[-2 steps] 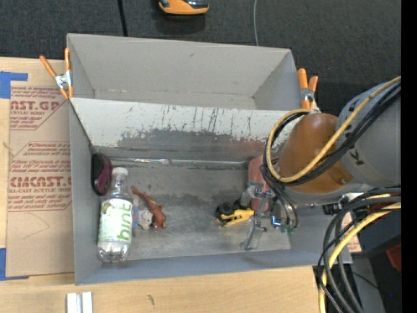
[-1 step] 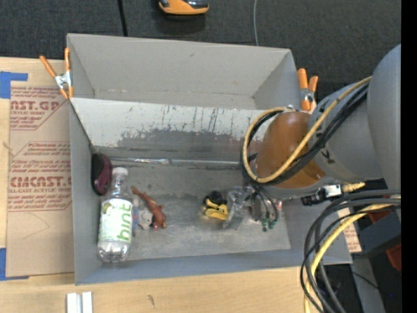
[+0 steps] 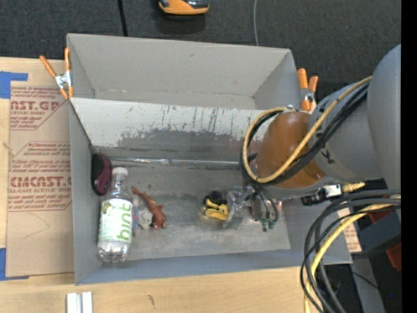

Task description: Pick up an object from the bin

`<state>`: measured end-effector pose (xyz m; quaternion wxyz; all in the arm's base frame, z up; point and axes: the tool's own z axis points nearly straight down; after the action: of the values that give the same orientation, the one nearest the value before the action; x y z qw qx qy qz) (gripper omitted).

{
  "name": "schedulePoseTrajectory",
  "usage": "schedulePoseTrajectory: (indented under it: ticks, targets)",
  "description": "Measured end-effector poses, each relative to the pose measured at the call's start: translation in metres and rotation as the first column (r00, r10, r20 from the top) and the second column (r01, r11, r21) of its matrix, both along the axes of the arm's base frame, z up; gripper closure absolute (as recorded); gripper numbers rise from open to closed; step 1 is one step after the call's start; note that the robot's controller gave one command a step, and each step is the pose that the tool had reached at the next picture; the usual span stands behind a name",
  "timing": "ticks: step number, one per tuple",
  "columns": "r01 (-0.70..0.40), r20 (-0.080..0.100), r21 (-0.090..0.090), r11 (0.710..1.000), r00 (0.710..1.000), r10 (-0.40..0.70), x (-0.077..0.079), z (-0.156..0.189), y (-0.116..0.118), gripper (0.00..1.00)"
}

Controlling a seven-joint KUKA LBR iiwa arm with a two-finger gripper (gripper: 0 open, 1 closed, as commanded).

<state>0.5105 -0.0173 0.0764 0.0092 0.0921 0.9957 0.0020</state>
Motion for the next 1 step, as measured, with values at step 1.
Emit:
schedulePoseTrajectory:
  ticks: [1]
  targets:
    - [0.002, -0.019, -0.001, 1.000, 1.000, -0.002, 0.0185, 0.0223, 0.0063, 1.00]
